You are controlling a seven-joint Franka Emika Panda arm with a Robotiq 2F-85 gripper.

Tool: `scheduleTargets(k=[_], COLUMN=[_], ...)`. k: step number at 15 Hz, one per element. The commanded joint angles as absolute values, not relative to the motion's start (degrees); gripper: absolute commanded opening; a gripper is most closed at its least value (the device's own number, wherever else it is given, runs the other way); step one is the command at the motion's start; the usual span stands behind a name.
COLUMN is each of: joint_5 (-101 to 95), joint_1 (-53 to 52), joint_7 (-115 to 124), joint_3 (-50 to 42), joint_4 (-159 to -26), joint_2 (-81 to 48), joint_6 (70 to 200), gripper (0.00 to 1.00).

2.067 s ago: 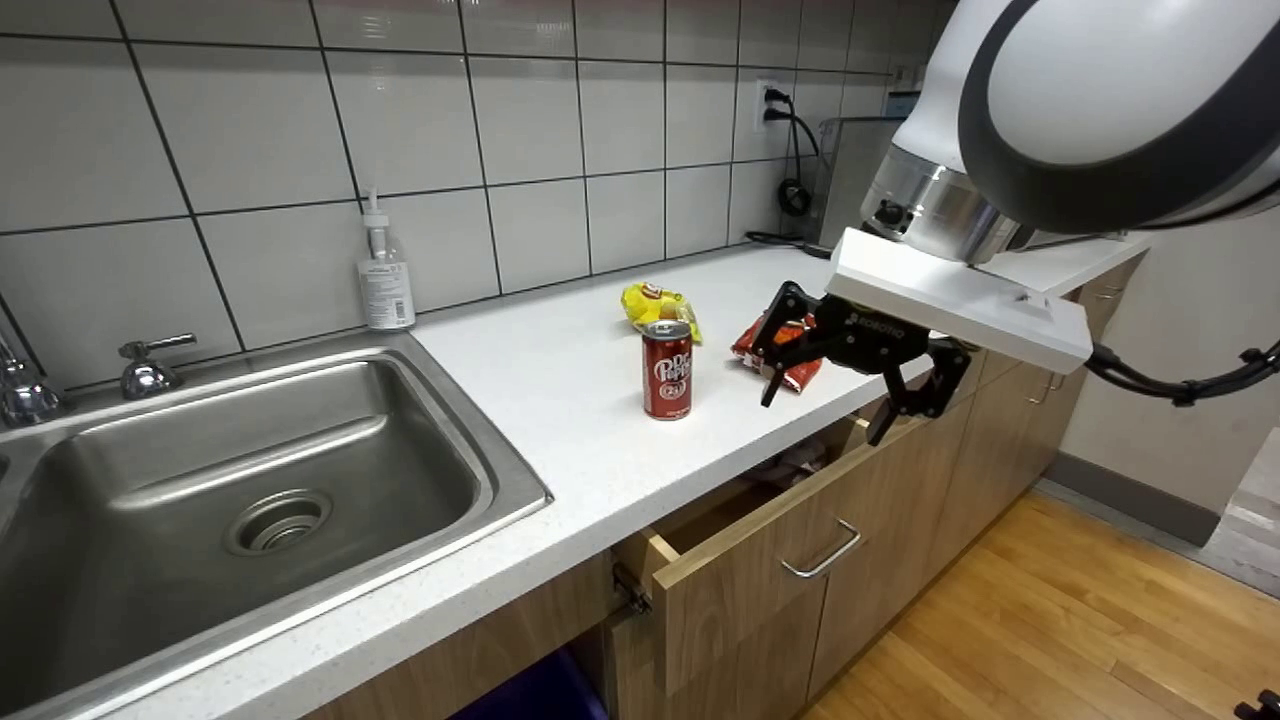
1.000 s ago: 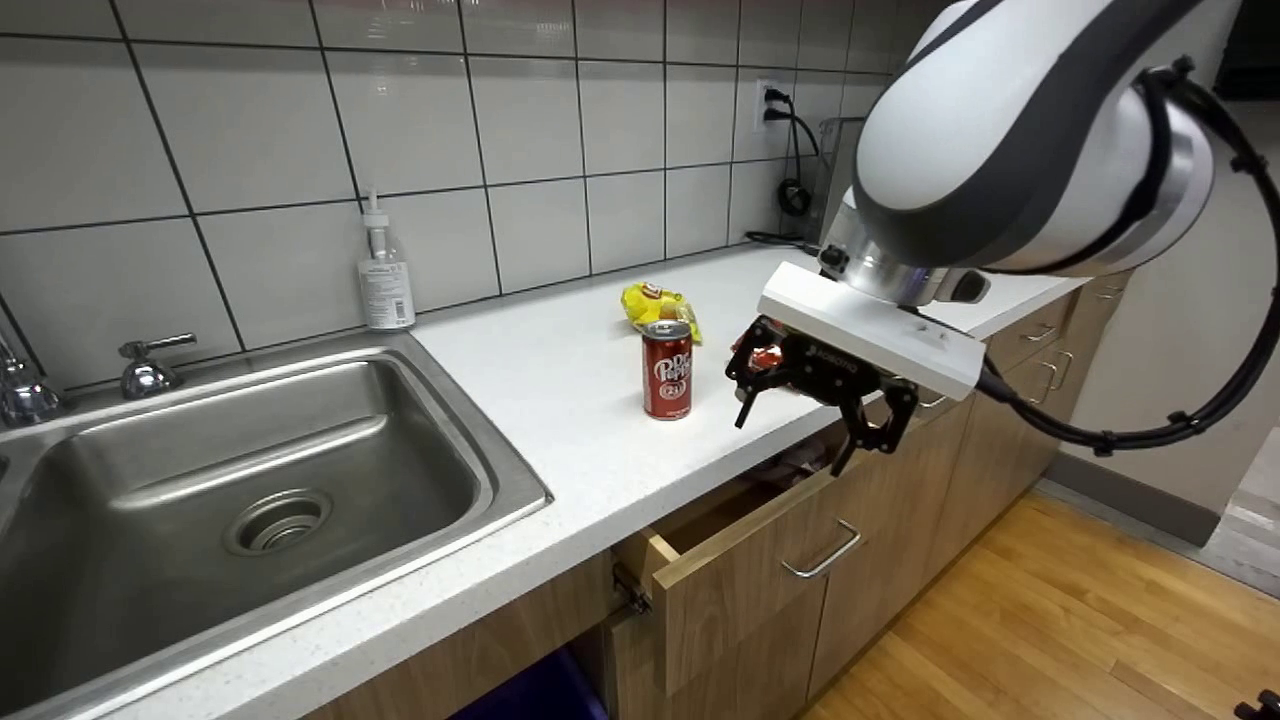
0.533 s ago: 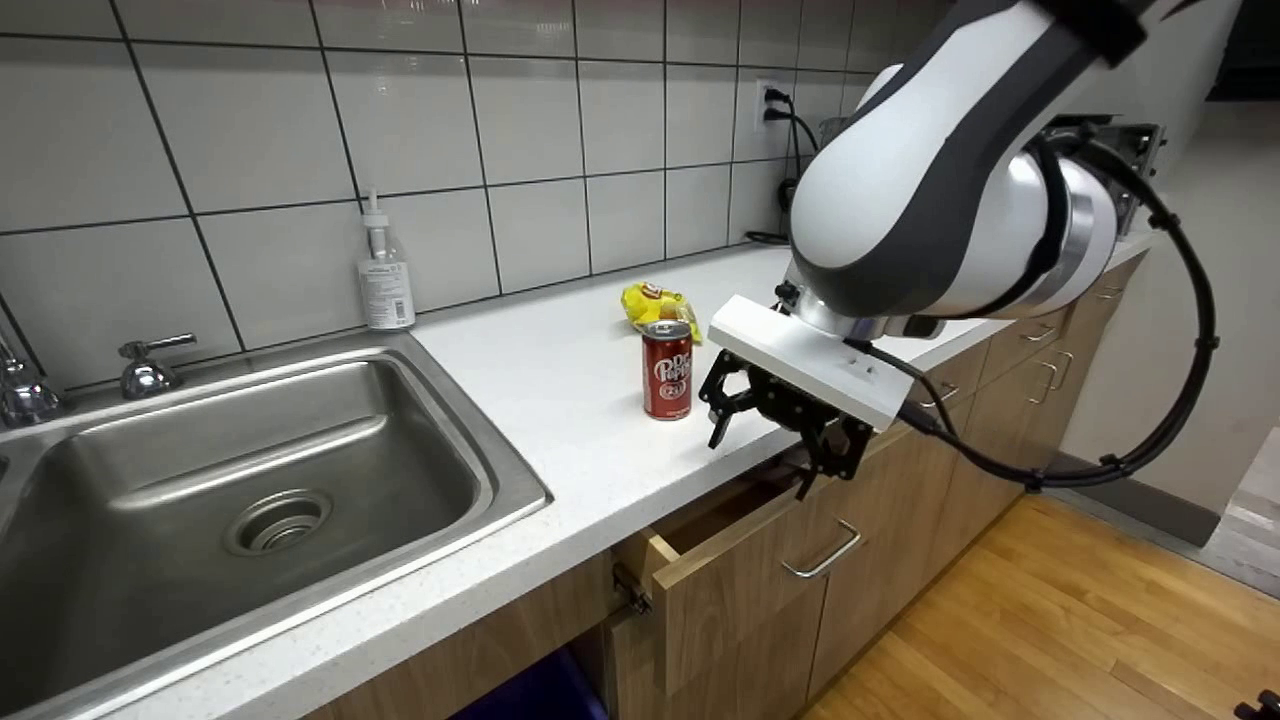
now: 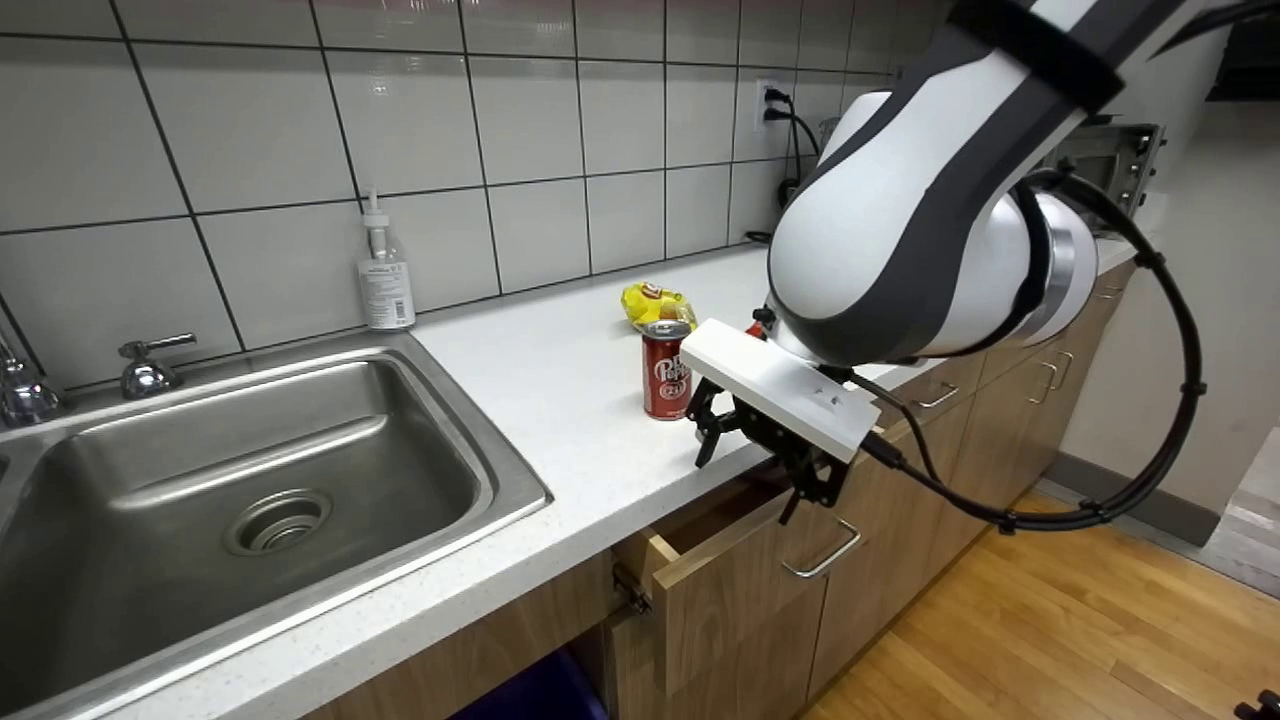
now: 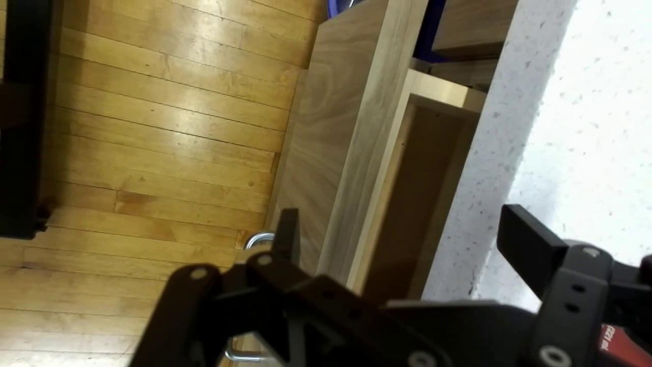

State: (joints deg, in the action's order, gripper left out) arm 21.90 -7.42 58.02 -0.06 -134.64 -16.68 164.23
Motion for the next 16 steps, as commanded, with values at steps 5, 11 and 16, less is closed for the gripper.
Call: scheduleTargets(k=[5,11,16], joint_5=[19.14,20.7,20.43], joint_1=[-9.62,-7.83,-8.66], joint_7=[63.1,60.39,61.38], joint_3=[-2.01,-0.38,-0.68], joint_4=[-137.29,-135.56,-137.76], joint_2=[-14.24,-16.5,-15.65], joint_6=[165.23,165.29,167.06], gripper=[1.0,1.0,1.0])
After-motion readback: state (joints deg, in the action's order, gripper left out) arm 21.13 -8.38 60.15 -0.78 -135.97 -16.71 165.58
